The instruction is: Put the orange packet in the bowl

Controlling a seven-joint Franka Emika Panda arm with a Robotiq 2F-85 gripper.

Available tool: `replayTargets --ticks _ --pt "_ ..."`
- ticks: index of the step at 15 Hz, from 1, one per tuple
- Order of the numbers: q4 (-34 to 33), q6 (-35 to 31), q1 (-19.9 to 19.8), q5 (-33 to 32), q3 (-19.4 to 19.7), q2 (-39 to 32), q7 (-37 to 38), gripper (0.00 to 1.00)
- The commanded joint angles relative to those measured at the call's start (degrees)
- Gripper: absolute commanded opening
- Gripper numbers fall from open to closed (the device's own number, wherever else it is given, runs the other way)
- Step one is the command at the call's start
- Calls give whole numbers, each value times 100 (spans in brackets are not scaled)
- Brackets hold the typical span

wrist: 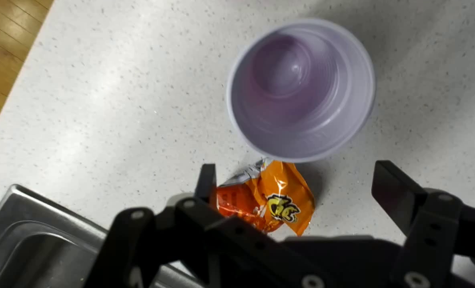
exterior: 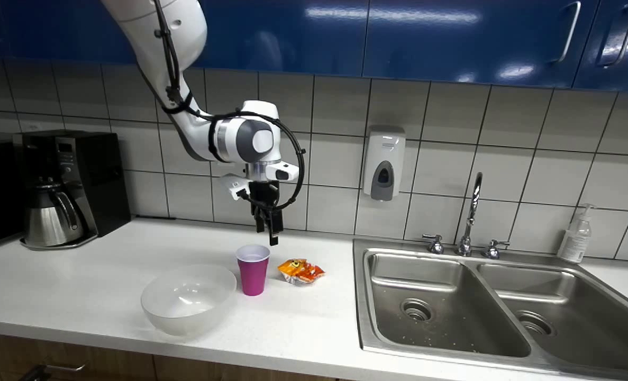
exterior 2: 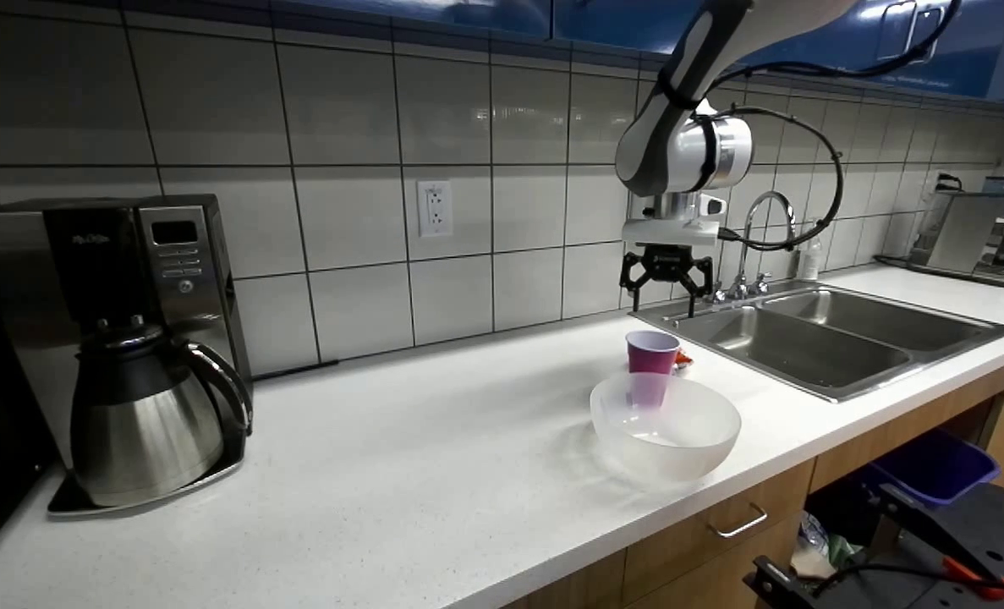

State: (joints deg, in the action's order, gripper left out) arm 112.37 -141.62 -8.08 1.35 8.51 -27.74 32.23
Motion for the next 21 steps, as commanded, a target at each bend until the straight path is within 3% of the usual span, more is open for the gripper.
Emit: replayTargets --ticks 1,10,21 --pt "-983 184 154 237 264 -738 212 100" --pt "-2248 407 41 650 543 -1942 557 100" --pt "-3081 755 -91 719 619 -2642 927 100"
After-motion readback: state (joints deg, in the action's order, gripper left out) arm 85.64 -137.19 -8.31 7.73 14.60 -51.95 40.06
